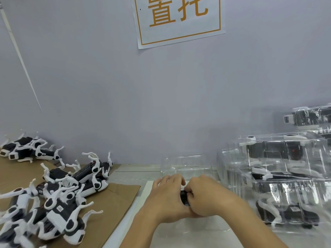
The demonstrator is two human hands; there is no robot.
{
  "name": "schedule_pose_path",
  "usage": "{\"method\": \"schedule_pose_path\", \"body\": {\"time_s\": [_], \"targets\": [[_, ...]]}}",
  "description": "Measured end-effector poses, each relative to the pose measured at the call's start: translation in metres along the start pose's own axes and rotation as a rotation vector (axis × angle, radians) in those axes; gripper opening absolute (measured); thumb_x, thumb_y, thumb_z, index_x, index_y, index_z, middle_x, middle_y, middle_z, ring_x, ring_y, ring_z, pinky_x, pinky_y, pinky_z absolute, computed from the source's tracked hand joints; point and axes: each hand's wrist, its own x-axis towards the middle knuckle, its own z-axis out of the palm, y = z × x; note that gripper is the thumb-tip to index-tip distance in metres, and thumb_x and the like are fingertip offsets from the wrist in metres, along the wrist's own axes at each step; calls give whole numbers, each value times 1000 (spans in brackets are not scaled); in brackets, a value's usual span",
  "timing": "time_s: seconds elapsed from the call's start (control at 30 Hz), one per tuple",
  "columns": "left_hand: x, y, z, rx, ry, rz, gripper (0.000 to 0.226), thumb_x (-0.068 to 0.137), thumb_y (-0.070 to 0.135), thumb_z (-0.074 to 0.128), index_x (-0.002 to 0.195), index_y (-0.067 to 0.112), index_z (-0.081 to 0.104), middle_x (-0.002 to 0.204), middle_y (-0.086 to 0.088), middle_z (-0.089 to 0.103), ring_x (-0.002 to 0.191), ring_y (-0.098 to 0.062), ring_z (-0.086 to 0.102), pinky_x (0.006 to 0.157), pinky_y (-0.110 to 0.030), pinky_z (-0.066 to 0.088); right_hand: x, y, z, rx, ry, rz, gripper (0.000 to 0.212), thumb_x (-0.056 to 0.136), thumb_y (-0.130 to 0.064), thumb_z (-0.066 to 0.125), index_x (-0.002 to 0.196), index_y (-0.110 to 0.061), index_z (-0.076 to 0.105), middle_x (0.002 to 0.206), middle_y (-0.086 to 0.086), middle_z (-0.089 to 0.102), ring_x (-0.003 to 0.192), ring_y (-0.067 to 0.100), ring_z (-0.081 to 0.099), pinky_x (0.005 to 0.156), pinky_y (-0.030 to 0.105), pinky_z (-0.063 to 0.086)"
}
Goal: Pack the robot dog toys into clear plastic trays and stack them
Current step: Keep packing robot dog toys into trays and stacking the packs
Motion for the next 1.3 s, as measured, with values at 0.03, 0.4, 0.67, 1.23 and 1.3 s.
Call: {"method": "schedule_pose_path", "body": {"time_s": [0.03, 0.4, 0.67, 1.23, 1.3], "targets": [[0, 0, 0, 9, 3, 4, 72, 55, 81, 65, 105, 34, 44, 103, 24, 47, 106, 6, 39, 111, -31, 23, 1, 0, 0, -3, -6, 5, 18, 89, -15, 46, 91, -14, 65, 72, 1, 52, 74, 24, 53, 53, 26, 36], [-2, 1, -11, 79, -109, -5, 69, 62, 76, 70, 107, 32, 44, 107, 17, 39, 111, -10, 33, 106, -31, 24, 4, 20, -7, 276, 314, 49, 37, 97, -16, 42, 122, -27, 66, 123, -7, 67, 114, 12, 61, 95, 31, 51], [-1, -6, -14, 106, -26, -10, 68, 59, 77, 68, 107, 36, 43, 119, 17, 37, 113, -11, 22, 100, -30, 19, 7, 22, -7, 365, 456, 47, 34, 96, -17, 46, 117, -30, 68, 119, -12, 67, 113, 8, 59, 95, 32, 51], [0, 13, -42, 440, 779, 88, 66, 66, 70, 61, 102, 15, 62, 139, -18, 49, 131, -39, 43, 105, -53, 28, 5, -3, -11, 534, 982, -189, 38, 94, -7, 55, 120, -32, 65, 152, -8, 38, 136, 14, 37, 108, 52, 36], [0, 13, -42, 450, 795, 90, 66, 65, 69, 65, 103, 15, 62, 140, -18, 48, 132, -39, 42, 105, -54, 29, 6, -3, -11, 525, 1000, -204, 40, 93, -5, 56, 121, -31, 64, 152, -7, 39, 135, 15, 39, 107, 51, 37]]}}
